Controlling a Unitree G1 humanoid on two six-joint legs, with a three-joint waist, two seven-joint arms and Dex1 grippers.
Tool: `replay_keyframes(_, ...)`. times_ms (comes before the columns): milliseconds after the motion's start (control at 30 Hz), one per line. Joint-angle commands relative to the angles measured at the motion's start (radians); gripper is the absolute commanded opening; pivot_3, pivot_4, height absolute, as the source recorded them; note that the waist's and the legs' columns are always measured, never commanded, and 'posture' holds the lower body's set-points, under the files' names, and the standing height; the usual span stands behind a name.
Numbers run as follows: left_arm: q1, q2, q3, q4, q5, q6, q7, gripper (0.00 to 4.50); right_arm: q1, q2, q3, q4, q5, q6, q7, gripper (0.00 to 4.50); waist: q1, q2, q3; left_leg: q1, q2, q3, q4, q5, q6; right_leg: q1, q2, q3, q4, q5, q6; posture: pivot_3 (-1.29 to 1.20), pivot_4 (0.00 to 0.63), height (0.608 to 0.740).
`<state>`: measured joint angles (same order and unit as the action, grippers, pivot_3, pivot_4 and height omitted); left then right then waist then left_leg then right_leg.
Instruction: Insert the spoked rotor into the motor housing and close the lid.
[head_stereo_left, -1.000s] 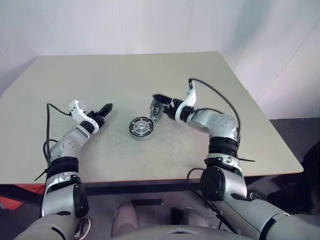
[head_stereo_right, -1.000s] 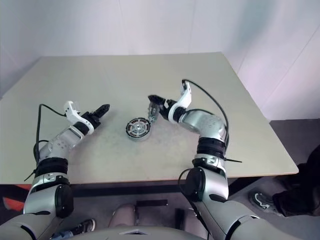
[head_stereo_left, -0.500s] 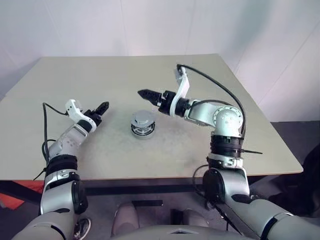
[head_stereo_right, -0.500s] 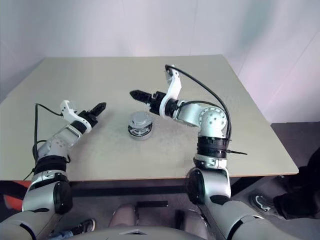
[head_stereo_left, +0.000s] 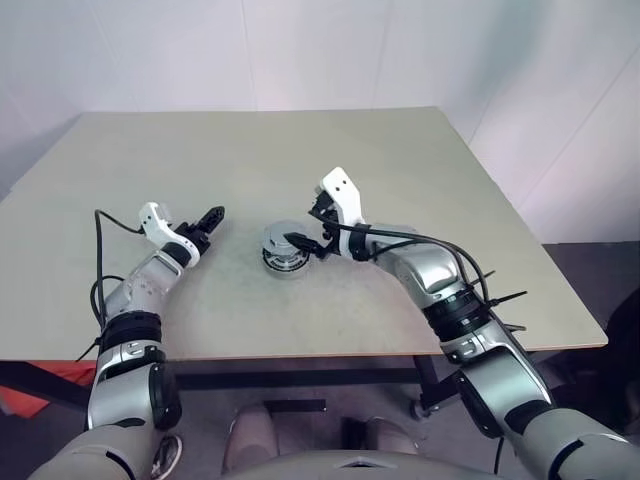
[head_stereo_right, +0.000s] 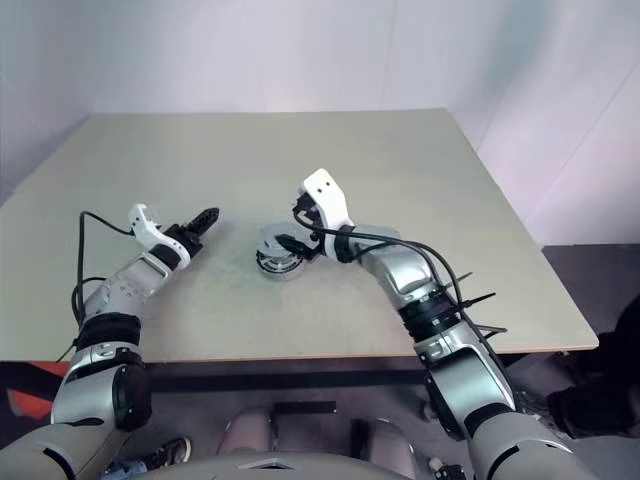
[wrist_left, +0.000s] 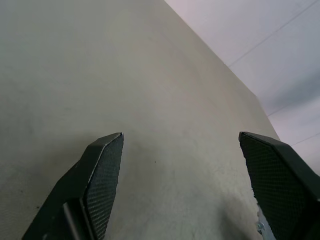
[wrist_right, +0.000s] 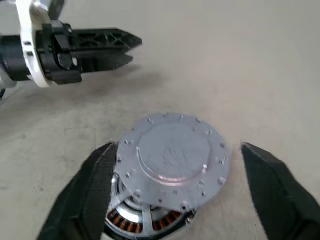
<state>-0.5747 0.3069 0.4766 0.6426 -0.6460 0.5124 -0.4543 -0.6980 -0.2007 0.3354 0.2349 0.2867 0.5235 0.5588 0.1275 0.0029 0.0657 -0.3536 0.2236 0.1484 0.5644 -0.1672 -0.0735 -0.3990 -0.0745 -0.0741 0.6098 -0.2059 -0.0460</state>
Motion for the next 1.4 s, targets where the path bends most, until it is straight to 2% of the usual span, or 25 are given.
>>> replay_keyframes(33, -0.008, 0.004, 0.004, -0.044, -0.007, -0.005, -0.005, 3.93, -0.061, 0.054, -0.011, 0.07, -0.053, -0.056, -0.013, 4.47, -0.003, 0.0, 0.0, 0.0, 0.0, 0.0, 0.0, 0.0, 0.0, 0.0, 0.0, 0.0, 0.0, 0.0, 0.0, 0.0, 0.0, 0.74)
replay_keyframes(200, 0.0, 0.0, 0.0, -0.059, -0.006, -0.002, -0.001, 3.93, -0.103, 0.15, -0.076, 0.247, -0.07, -0.1, -0.041, 4.47, -0.004, 0.0, 0.0, 0.0, 0.0, 0.0, 0.0, 0.0, 0.001, 0.0, 0.0, 0.0, 0.0, 0.0, -0.001, 0.0, 0.0, 0.74)
replay_keyframes(467, 0.016, 0.002, -0.001, -0.089, -0.009, 0.008, 0.003, 3.93, -0.147, 0.205, -0.119, 0.394, -0.114, -0.14, -0.045, 4.47, -0.005, 0.0, 0.0, 0.0, 0.0, 0.0, 0.0, -0.001, 0.001, 0.0, 0.0, 0.0, 0.0, 0.001, -0.002, 0.0, 0.0, 0.74)
replay_keyframes(933, 0.02, 0.006, 0.0, -0.094, -0.006, 0.014, 0.001, 3.93, -0.073, 0.221, -0.08, 0.281, -0.163, -0.079, -0.001, 4.47, -0.006, 0.0, 0.0, 0.001, 0.0, 0.0, 0.0, -0.001, 0.001, 0.0, 0.0, 0.0, 0.001, 0.001, -0.002, 0.0, 0.0, 0.74)
replay_keyframes(1367, 0.021, 0.009, 0.003, -0.096, -0.005, 0.011, 0.002, 3.93, -0.077, 0.231, -0.094, 0.384, -0.201, -0.129, -0.005, 4.47, -0.007, 0.0, 0.0, 0.004, 0.0, 0.0, 0.001, -0.001, 0.002, 0.004, 0.0, 0.0, 0.001, 0.001, -0.002, 0.0, 0.0, 0.74)
replay_keyframes(1400, 0.021, 0.009, 0.004, -0.096, -0.005, 0.011, 0.002, 3.93, -0.078, 0.224, -0.098, 0.377, -0.2, -0.135, 0.001, 4.08, -0.006, 0.0, 0.0, 0.005, 0.0, 0.0, 0.001, -0.001, 0.002, 0.004, 0.0, 0.0, 0.001, 0.001, -0.002, 0.0, 0.0, 0.74)
